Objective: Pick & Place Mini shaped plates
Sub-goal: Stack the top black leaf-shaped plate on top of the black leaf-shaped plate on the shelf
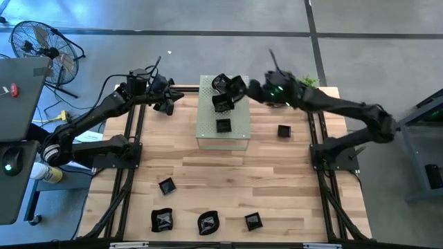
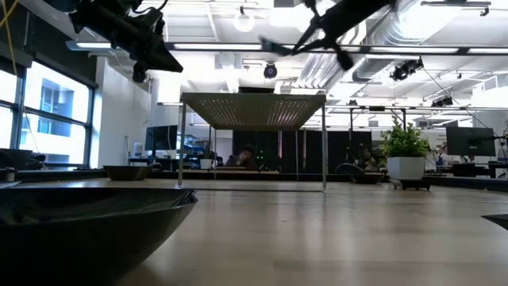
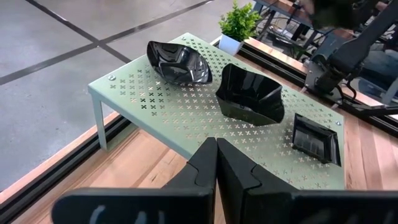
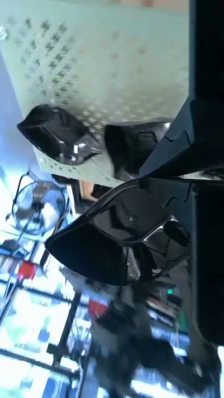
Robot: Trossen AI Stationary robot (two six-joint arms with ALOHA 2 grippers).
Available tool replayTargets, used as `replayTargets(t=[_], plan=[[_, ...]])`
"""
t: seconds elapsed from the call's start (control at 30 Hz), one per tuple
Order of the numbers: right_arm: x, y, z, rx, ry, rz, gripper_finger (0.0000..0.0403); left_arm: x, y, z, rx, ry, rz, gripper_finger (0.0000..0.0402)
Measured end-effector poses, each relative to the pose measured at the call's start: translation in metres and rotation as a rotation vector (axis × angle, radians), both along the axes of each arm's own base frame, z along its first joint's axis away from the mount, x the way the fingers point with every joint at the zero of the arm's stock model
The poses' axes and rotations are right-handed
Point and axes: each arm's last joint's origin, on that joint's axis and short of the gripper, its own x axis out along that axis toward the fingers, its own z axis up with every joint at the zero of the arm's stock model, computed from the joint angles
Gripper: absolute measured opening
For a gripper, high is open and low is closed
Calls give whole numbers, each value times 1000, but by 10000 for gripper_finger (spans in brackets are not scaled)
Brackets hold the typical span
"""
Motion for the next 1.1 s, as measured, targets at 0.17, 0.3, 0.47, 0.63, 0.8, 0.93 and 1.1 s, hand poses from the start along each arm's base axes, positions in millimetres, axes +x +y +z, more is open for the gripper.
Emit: replayTargets(t=[0.17,0.3,0.47,0.63,0.8,0.93,1.1], plan=[[30,-46,-10,35,47,-9,6,0,0,0,0,0,0,1],[43,-80,-21,56,77,-7,6,0,0,0,0,0,1,1],[55,-111,-33,73,134,0,6,0,0,0,0,0,1,1],[63,-124,-48,107,206,29,6,0,0,0,0,0,1,1],[64,-128,-56,115,231,26,7,0,0,0,0,0,0,1],[64,-128,-55,100,234,33,8,0,0,0,0,0,1,1],[64,-127,-55,92,243,43,24,0,0,0,0,0,1,1]])
